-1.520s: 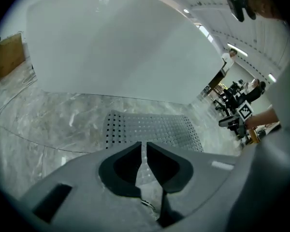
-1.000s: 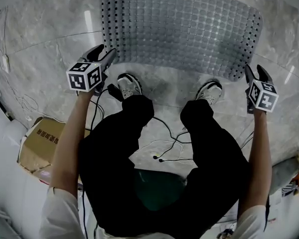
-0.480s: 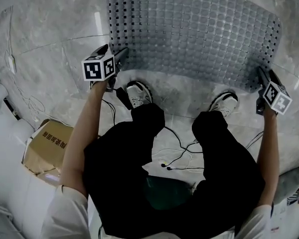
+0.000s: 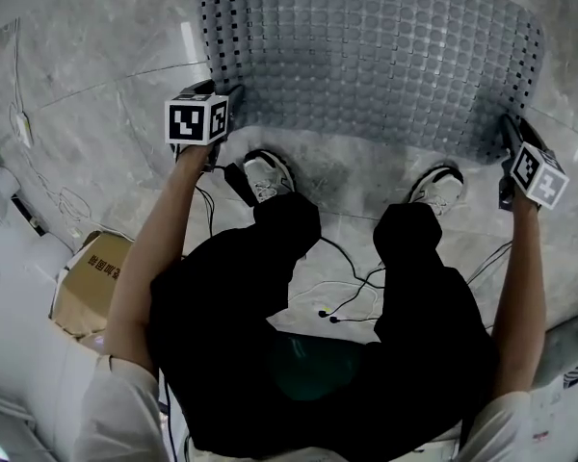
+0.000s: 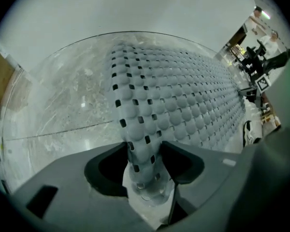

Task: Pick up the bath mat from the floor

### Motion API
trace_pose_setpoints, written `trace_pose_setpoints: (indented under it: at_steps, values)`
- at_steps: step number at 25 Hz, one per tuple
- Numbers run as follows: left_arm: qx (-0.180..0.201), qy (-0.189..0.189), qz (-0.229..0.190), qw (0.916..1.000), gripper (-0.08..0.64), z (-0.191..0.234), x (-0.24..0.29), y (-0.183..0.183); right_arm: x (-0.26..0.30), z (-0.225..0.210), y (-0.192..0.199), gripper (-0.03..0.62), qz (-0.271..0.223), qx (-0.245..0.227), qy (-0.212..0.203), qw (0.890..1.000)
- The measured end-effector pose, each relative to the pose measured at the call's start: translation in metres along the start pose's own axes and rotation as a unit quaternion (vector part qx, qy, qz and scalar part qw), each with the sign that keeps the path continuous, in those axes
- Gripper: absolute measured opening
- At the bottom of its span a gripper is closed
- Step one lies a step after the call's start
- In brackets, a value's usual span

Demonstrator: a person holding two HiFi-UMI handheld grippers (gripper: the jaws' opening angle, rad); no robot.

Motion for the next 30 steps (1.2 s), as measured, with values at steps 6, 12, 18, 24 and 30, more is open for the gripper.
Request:
trace_pose_setpoints:
  at_steps: [6, 12, 18, 24, 30]
  values:
    - [0.060, 0.015, 0.011, 0.9980, 0.176, -0.013, -0.021, -0.011, -0.028, 0.023, -0.004, 0.097, 0.019, -0.017, -0.003, 1.000]
    - [0.106, 0.032, 0.020, 0.9936, 0.142, -0.031, -0.067, -0.040, -0.082, 0.060, -0.008, 0.081, 0.046, -0.057, -0.032, 0.997]
    - [0.138, 0.040, 0.008, 0.9895, 0.119, -0.065, -0.128, -0.077, -0.148, 0.087, -0.024, 0.071, 0.061, -0.080, -0.054, 0.993]
    - [0.152, 0.062, 0.000, 0.9865, 0.116, -0.104, -0.184, -0.101, -0.208, 0.090, -0.033, 0.060, 0.075, -0.090, -0.046, 0.992]
    - [0.196, 0.080, 0.012, 0.9773, 0.114, -0.140, -0.222, -0.106, -0.253, 0.086, -0.033, 0.057, 0.103, -0.098, -0.040, 0.989]
Point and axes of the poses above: the fingertips, and each gripper's own axes: x forward along the fingers, z to its left, y out of its underside, the point moved 5 cm from there along -x, backward along the fingers, and after that the axes turned 15 degrees about x, right-handed, at the moved point
